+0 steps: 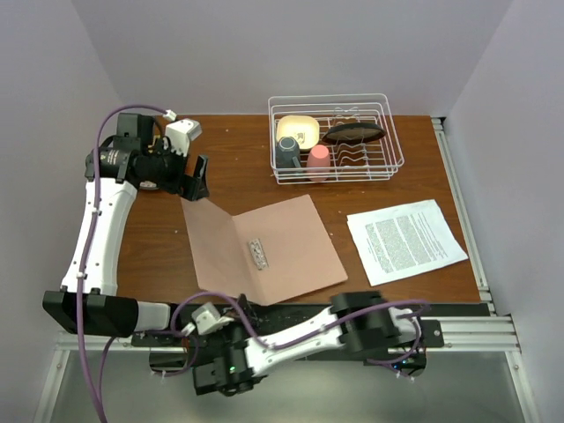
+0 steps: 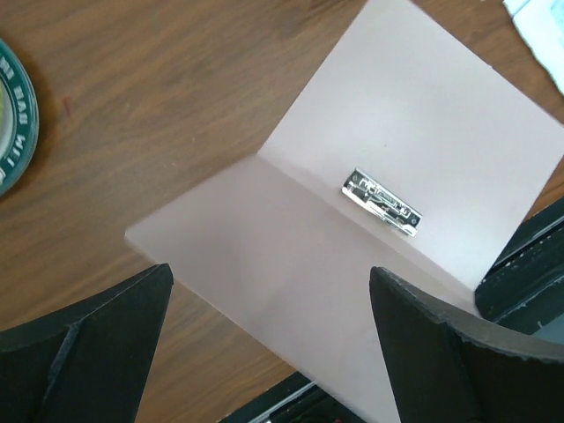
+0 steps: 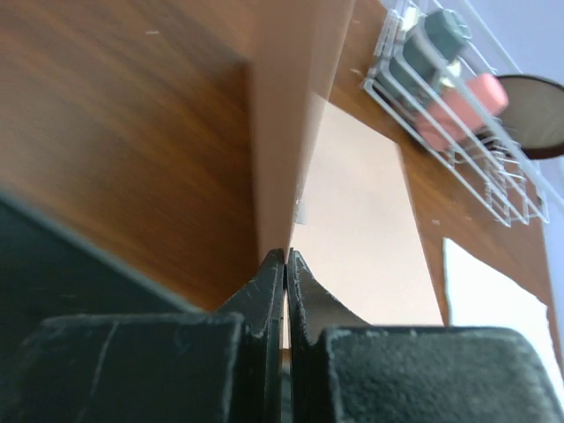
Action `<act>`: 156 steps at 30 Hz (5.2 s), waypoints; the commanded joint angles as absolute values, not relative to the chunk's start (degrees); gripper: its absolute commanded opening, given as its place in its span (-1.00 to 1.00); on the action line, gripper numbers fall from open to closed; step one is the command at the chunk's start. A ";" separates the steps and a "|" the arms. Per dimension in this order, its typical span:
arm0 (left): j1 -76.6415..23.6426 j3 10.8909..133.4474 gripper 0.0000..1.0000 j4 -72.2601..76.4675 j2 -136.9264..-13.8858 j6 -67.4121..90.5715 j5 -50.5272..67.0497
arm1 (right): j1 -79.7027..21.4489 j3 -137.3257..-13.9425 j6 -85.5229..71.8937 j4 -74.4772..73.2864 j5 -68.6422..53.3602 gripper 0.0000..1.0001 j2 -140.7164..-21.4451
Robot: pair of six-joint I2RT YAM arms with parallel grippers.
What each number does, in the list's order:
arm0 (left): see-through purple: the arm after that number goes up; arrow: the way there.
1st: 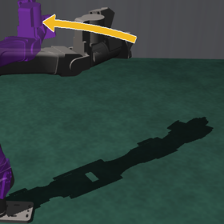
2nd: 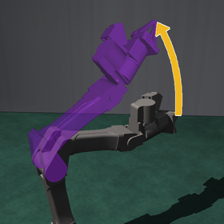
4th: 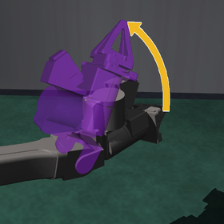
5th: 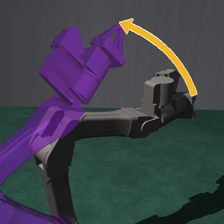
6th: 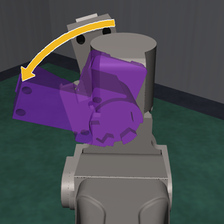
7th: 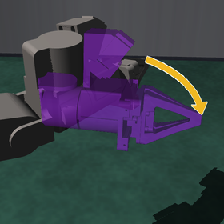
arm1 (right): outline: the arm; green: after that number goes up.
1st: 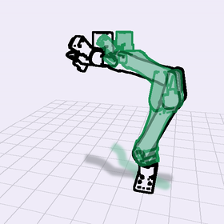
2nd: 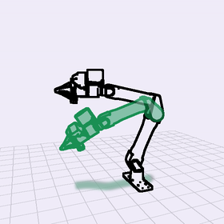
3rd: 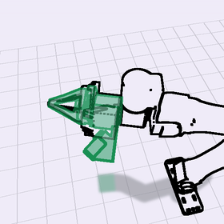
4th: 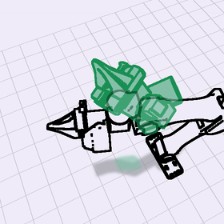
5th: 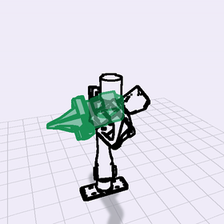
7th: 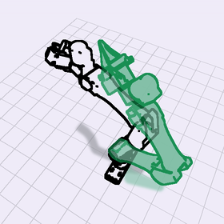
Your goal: Put the files into the folder
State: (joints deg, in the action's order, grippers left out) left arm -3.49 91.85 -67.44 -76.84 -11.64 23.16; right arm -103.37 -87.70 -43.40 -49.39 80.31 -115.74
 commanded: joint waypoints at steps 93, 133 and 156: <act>-50.36 102.56 1.00 -30.69 -115.74 -11.61 11.96 | 9.75 -51.50 -53.44 -51.86 29.70 0.97 -71.36; -54.84 120.67 1.00 -20.48 -143.26 -7.56 -0.27 | 18.28 -47.64 -50.19 -43.25 26.63 0.83 -76.99; -53.00 126.99 1.00 -27.33 -141.85 -6.59 12.92 | 3.34 -45.88 -55.11 -39.82 26.37 0.77 -84.11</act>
State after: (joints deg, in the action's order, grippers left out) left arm -52.27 121.40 -26.72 -140.27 -6.59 11.73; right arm 4.34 -45.36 -52.05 -40.62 25.47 -83.79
